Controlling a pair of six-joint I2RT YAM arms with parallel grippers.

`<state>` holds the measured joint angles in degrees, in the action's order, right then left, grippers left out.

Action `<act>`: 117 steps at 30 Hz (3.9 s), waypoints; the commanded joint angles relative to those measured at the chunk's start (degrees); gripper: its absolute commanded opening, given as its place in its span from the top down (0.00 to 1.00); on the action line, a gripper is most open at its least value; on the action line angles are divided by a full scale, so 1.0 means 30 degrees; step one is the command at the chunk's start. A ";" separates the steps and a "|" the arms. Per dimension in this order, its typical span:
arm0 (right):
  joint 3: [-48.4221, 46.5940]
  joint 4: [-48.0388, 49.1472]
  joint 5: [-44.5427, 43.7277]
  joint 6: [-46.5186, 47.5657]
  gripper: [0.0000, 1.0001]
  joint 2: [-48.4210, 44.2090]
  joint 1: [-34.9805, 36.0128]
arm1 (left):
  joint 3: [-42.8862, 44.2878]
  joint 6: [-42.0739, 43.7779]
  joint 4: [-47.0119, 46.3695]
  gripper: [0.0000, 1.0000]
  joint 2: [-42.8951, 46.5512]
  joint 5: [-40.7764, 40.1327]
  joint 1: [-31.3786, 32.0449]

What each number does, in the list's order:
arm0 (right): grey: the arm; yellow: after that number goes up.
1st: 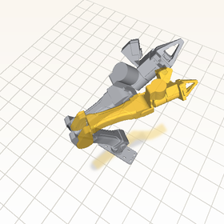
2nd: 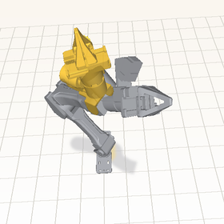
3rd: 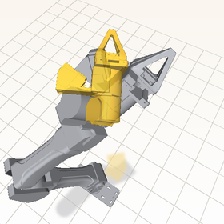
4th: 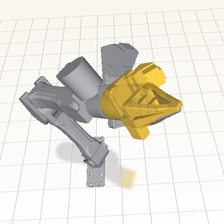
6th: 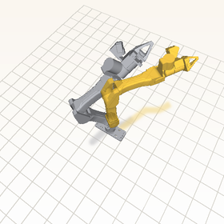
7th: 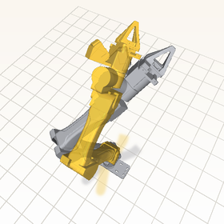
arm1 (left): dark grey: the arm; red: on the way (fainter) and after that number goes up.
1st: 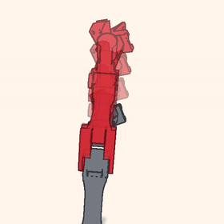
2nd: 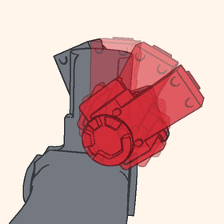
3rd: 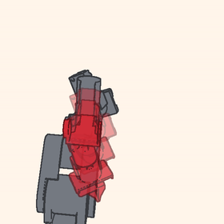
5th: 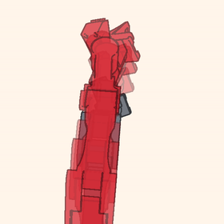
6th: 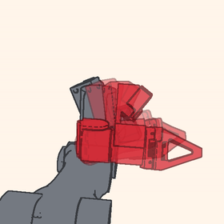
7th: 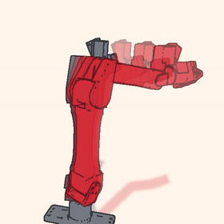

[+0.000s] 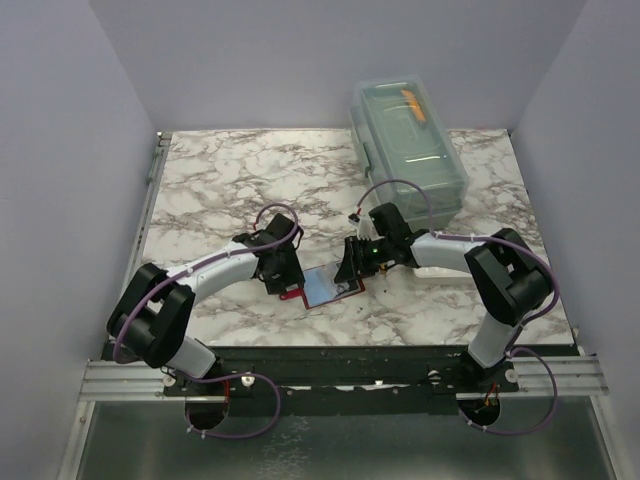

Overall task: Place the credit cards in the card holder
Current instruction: Insert the credit card into the card holder, then close the card holder at the center of the board.

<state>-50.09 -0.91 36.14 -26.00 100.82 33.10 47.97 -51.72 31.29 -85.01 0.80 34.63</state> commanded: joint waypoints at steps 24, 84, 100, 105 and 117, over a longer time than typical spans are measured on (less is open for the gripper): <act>0.2913 0.5070 -0.1091 -0.5542 1.00 0.0486 0.1361 | -0.2307 -0.1361 -0.2193 0.67 0.0457 0.1847 0.0497; -0.0150 -0.5113 -1.1467 -0.0641 0.34 -0.4301 0.2322 | -0.1141 0.0089 -0.4333 0.41 0.2510 0.6503 0.0467; 0.1275 -0.5059 -1.2847 -0.0503 0.27 -0.4339 0.2297 | -0.2447 0.0705 -0.1182 0.19 0.3447 0.3938 -0.0324; 0.1437 -0.5365 -1.2412 -0.2124 0.25 -0.4196 0.2296 | -0.2165 0.0853 -0.1544 0.20 0.3603 0.3929 -0.0323; 0.3103 -0.1238 -0.8218 -0.4226 0.31 -0.5000 0.2295 | -0.3311 0.0671 -0.3594 0.43 0.1030 0.4670 -0.0294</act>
<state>-41.60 -6.83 7.11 -36.36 86.63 39.68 40.49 -49.80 23.88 -79.70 13.76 33.76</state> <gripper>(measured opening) 0.708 0.615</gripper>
